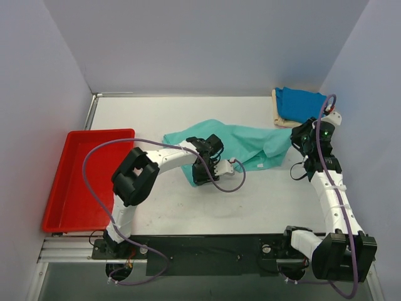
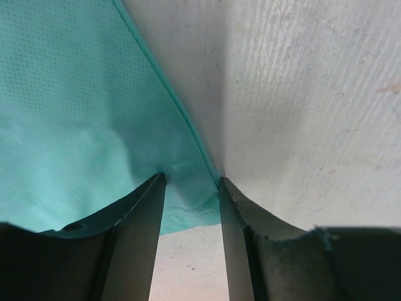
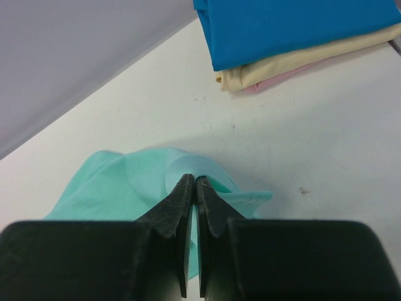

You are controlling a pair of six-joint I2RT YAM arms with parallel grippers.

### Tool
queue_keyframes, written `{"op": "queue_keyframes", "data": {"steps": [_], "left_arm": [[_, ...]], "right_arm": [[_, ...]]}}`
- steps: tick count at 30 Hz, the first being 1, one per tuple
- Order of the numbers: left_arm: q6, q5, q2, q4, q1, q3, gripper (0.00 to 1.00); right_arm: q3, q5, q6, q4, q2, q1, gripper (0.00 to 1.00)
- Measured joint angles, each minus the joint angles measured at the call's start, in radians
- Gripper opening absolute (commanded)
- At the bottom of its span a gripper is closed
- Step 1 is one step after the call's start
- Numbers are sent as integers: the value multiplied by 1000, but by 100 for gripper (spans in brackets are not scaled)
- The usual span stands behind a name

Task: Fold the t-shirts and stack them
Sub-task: Flatten out the tshirt

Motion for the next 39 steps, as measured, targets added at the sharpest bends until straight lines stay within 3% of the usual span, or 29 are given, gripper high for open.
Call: {"op": "queue_keyframes", "data": {"steps": [4,5,7,8,10,12,19,21,23,25,26,27,28,35,39], "left_arm": [[21,18,18,-50,0,27,54],[24,19,22,-57,0,32,44],[31,21,28,-71,0,43,40],[34,20,31,-77,0,47,41],[39,19,33,-87,0,51,57],[47,15,33,-104,0,51,63],[66,2,30,-130,-6,45,69],[82,-5,18,-122,-10,27,66],[90,-24,5,-111,-13,3,56],[103,-63,-6,-98,-14,-20,40],[113,-95,-10,-86,-15,-32,23],[114,-117,-13,-74,-15,-42,15],[116,-143,-19,-58,-15,-54,0],[116,-285,-64,56,-6,-135,0],[94,-335,-129,85,64,-138,0]], "right_arm": [[0,-2,-6,-2,-37,-13,0],[0,-2,-8,-2,-42,-13,0],[0,-2,-10,-6,-51,-13,0],[0,-2,-11,-9,-54,-14,0],[0,-3,-13,-13,-56,-14,0],[0,-3,-16,-18,-56,-19,0],[0,-5,-28,-27,-69,-20,0],[0,-8,-31,-27,-69,-22,0],[0,-13,-31,-27,-69,-24,0],[0,-14,-31,-26,-70,-25,0],[0,-16,-31,-26,-71,-25,0],[0,-19,-31,-26,-72,-25,0],[0,-21,-30,-26,-72,-25,0],[4,-38,-31,-33,-102,-26,0],[67,-60,-38,-78,-135,-26,0]]}}
